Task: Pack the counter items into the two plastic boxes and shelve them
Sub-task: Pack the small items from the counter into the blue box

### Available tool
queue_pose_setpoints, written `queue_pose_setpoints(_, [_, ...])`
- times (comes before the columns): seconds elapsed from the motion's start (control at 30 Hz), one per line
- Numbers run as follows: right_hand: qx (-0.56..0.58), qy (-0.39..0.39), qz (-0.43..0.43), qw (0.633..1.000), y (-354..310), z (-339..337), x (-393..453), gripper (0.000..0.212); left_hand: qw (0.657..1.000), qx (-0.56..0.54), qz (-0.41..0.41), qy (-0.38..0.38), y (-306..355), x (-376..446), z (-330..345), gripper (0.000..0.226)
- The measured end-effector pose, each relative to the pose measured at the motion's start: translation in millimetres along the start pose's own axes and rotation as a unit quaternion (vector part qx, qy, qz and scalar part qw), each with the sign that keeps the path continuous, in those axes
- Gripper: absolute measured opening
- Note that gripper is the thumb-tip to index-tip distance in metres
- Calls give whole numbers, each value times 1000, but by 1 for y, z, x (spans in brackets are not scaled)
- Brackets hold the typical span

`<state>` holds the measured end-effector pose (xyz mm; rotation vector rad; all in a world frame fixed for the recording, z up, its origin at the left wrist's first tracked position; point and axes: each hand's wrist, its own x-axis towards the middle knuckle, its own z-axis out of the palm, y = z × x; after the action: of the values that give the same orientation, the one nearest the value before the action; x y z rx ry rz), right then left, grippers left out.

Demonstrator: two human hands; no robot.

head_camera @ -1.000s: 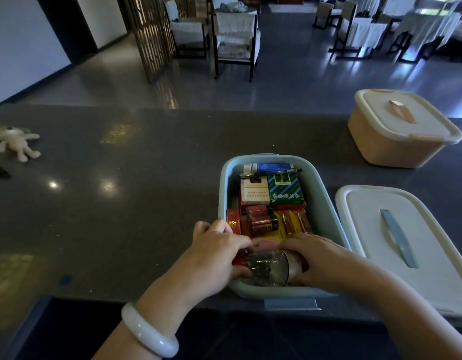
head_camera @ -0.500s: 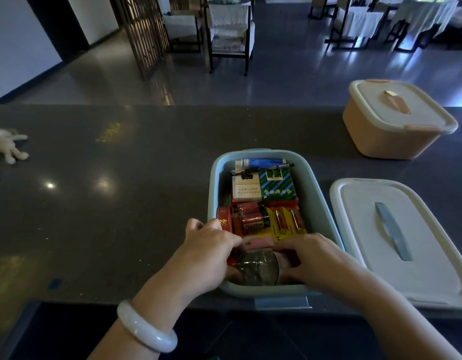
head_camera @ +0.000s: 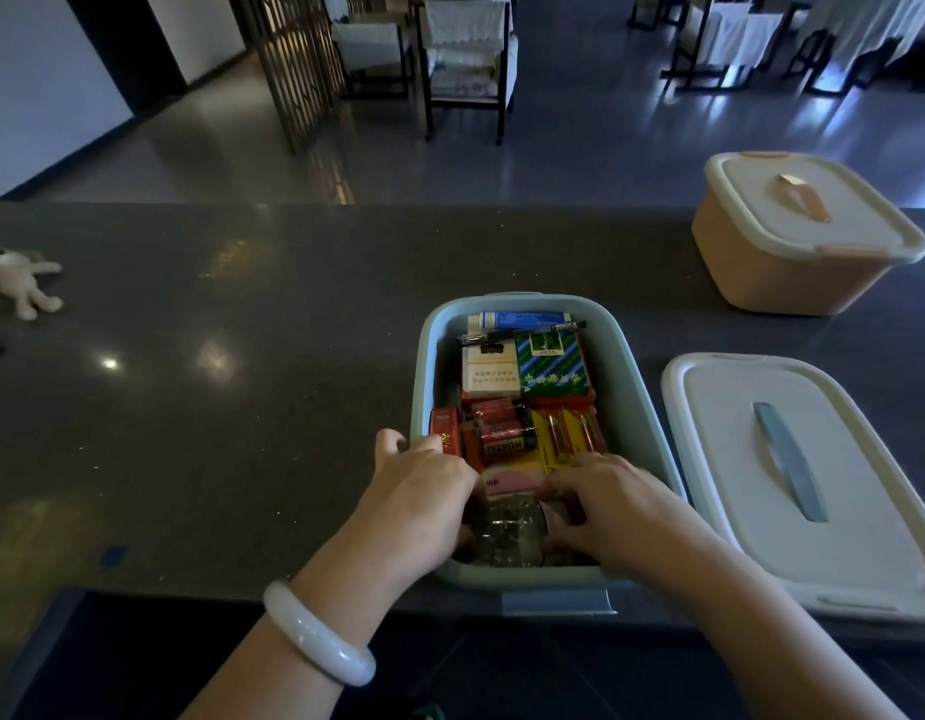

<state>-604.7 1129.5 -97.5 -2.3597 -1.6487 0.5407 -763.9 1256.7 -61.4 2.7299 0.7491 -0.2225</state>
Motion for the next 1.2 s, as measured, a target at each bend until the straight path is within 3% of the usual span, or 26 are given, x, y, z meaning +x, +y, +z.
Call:
queue_pose_setpoints(0.3, [16, 26, 1, 1000, 3, 5, 0, 21, 1000, -17, -3, 6, -4, -2, 4, 14])
queue_pose_setpoints(0.63, [12, 9, -2, 1000, 1, 2, 1, 26, 1000, 1, 11, 17, -5, -2, 5, 12])
queue_pose_setpoints(0.77, [0, -10, -4, 1000, 1, -6, 4, 27, 998, 15, 39, 56, -3, -4, -2, 8])
queue_pose_setpoints(0.93, [-7, 12, -13, 1000, -12, -34, 22, 21, 984, 55, 55, 163, -9, -3, -18, 16])
queue_pose_setpoints(1.07, [-14, 65, -63, 996, -45, -56, 52, 13, 972, 104, 11, 209, -28, -8, -34, 26])
queue_pose_setpoints(1.2, [-114, 88, -157, 977, -95, -58, 96, 41, 959, 184, -90, 195, -61, -21, -45, 41])
